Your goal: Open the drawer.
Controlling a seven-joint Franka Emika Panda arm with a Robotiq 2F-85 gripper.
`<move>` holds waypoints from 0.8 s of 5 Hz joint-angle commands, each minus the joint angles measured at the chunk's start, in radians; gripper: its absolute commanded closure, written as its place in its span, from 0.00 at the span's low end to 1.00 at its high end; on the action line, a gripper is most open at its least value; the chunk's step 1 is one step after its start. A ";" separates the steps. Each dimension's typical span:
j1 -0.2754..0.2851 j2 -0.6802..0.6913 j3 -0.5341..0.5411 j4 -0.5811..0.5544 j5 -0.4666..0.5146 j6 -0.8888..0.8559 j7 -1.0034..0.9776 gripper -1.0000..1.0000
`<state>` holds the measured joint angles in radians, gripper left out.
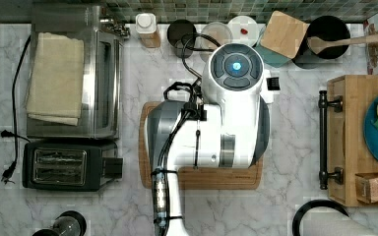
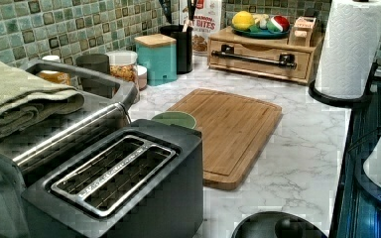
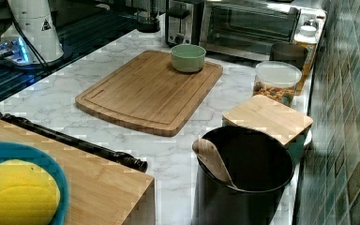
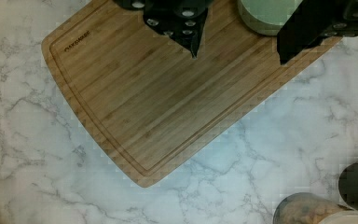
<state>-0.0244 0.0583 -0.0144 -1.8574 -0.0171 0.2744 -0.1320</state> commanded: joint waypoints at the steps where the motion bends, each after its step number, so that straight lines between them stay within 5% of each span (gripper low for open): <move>1: 0.000 0.000 0.000 -0.010 0.000 0.000 -0.001 0.00; 3: -0.062 -0.003 -0.050 -0.059 -0.053 0.002 -0.279 0.00; 4: -0.113 -0.031 -0.098 -0.166 -0.092 0.165 -0.497 0.00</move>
<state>-0.0360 0.0867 -0.0175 -1.9307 -0.0889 0.3789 -0.5103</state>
